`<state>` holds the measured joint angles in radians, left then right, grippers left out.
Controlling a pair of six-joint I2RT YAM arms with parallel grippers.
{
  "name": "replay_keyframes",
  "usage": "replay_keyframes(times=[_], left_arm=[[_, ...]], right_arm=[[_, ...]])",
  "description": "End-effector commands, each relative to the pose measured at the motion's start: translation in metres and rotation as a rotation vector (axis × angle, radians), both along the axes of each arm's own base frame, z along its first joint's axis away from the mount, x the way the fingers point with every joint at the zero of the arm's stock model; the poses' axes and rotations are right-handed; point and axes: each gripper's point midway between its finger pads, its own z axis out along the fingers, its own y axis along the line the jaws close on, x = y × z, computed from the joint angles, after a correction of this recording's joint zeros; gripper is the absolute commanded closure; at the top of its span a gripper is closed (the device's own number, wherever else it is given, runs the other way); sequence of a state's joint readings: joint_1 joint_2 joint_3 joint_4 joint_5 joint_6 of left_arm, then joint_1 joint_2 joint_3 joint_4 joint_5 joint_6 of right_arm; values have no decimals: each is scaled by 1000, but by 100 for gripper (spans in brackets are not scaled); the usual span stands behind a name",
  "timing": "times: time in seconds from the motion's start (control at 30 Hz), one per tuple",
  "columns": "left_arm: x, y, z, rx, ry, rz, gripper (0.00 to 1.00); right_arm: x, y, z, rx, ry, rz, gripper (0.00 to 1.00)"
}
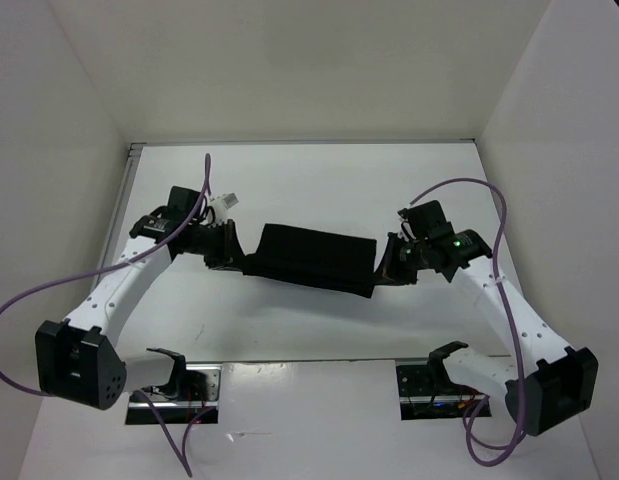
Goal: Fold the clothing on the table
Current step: Fold the skirt
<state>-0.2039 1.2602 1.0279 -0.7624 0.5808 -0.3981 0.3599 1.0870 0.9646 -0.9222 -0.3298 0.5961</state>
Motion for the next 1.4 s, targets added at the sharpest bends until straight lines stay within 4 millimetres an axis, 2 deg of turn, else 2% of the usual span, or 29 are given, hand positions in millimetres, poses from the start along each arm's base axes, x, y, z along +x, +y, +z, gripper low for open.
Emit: replay_keyframes(times=[0.0, 0.07, 0.1, 0.23, 0.27, 0.33, 0.37, 0.53, 0.67, 0.7, 0.77, 0.8, 0.83, 0.87, 0.9, 0.93, 0.97, 1.0, 1.03, 1.07, 1.1, 1.13, 1.2, 1.27, 1.33, 1.37], left_arm=[[17, 8, -9, 44, -41, 34, 90], [25, 6, -24, 46, -10, 41, 90], [33, 4, -38, 51, 17, 40, 90], [66, 4, -57, 93, 33, 50, 90], [71, 7, -72, 124, 66, 51, 90], [84, 7, -77, 142, 70, 59, 90], [90, 6, -87, 149, 83, 50, 90], [116, -7, -83, 108, 58, 60, 90], [128, -15, -86, 95, 59, 53, 82], [132, -16, -81, 89, 52, 61, 74], [138, -20, -84, 73, 51, 64, 68], [143, -23, -79, 56, 40, 70, 60], [147, -24, -79, 52, 39, 77, 54], [154, -26, -81, 44, 34, 87, 52], [160, -27, -80, 40, 19, 88, 52], [168, -29, -85, 34, 21, 99, 50], [179, -34, -76, 15, 0, 102, 50], [190, -36, -71, 2, -19, 114, 50], [200, -39, -73, -6, -22, 124, 50], [207, -42, -66, -23, -33, 128, 50], [222, -46, -49, -42, -74, 137, 50], [227, -47, -40, -49, -98, 136, 50], [234, -43, -24, -54, -127, 157, 47], [238, -35, -10, -41, -166, 184, 46], [233, -23, 6, -30, -206, 214, 44], [226, -16, 0, -17, -189, 229, 44]], right_arm=[[-16, -17, -11, -82, 85, -52, 100], [-7, -19, -24, -120, 112, -54, 100], [-1, -19, -26, -133, 109, -60, 100], [24, -11, -43, -139, 102, -64, 100], [31, -11, -51, -155, 119, -77, 100], [43, -11, -55, -178, 116, -87, 100], [47, -9, -66, -187, 138, -86, 100], [60, -4, -79, -184, 155, -106, 100], [61, -5, -87, -200, 176, -117, 100], [65, -6, -90, -213, 180, -131, 100], [76, -7, -91, -215, 169, -154, 100], [82, -10, -89, -217, 157, -169, 100], [88, -7, -88, -209, 149, -179, 99], [98, -12, -89, -224, 135, -215, 95], [117, -15, -78, -209, 83, -256, 91], [127, -15, -76, -204, 68, -304, 87], [140, -24, -72, -224, 29, -363, 80], [161, -26, -58, -198, -51, -406, 80], [170, -28, -55, -198, -84, -436, 77], [184, -35, -42, -191, -142, -481, 73], [194, -35, -27, -171, -201, -496, 65], [206, -34, -10, -140, -276, -513, 63], [214, -37, 10, -117, -351, -525, 60], [213, -39, 34, -101, -422, -510, 58], [205, -37, 42, -100, -437, -458, 55], [199, -34, 42, -103, -430, -419, 55]])
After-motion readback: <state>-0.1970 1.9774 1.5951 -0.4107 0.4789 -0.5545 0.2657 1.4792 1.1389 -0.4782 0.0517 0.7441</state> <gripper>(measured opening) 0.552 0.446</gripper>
